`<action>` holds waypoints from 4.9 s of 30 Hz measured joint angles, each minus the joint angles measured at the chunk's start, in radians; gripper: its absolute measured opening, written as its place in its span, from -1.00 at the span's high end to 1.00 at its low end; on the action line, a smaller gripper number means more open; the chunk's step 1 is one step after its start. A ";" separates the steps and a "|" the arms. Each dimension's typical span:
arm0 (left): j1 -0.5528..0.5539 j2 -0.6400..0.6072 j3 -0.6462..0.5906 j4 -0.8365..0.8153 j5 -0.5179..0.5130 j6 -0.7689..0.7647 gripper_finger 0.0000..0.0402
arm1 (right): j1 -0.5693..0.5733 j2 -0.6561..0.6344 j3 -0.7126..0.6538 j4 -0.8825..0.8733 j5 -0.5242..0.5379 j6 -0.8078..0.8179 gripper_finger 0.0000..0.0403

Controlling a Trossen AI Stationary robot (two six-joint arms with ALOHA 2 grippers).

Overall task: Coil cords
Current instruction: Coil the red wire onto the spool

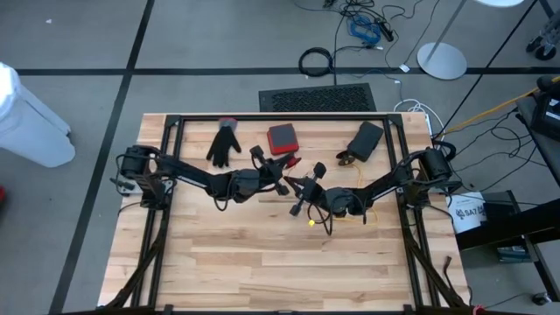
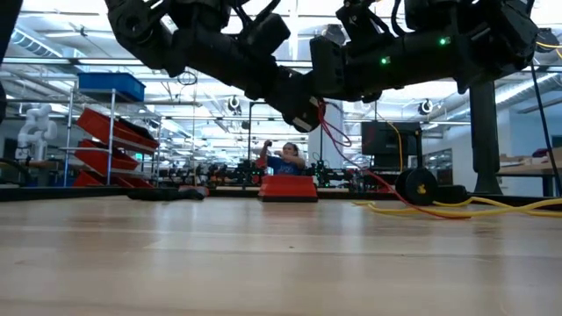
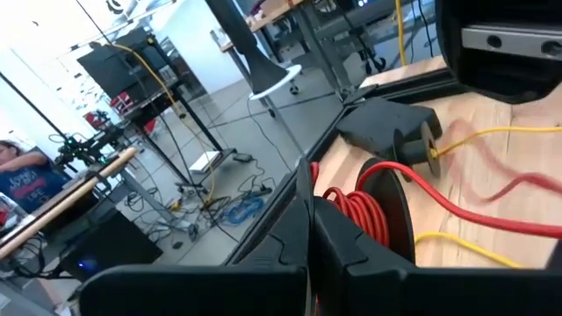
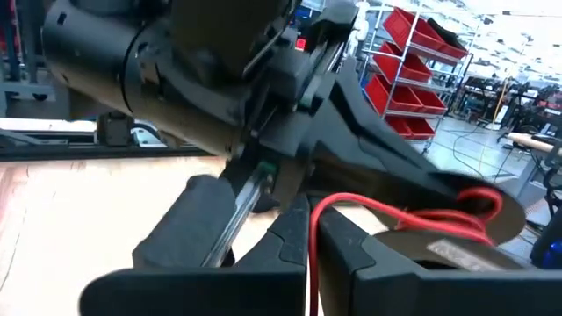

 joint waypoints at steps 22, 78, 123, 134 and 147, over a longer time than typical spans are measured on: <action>-0.031 0.006 0.056 0.099 0.056 -0.042 1.00 | -0.009 0.000 0.000 -0.040 -0.004 0.047 1.00; -0.037 -0.014 0.056 0.027 0.074 -0.024 1.00 | 0.045 0.001 0.000 -0.068 -0.048 -0.066 1.00; -0.040 -0.693 0.053 -0.667 0.286 -0.151 1.00 | 0.014 -0.002 0.003 -0.354 -0.036 -0.023 1.00; -0.011 -0.745 0.056 -0.742 0.270 -0.154 1.00 | 0.027 -0.001 0.003 -0.606 -0.105 0.135 1.00; -0.002 -0.737 0.054 -0.772 0.293 -0.155 1.00 | 0.184 -0.063 -0.001 -0.871 -0.226 0.394 1.00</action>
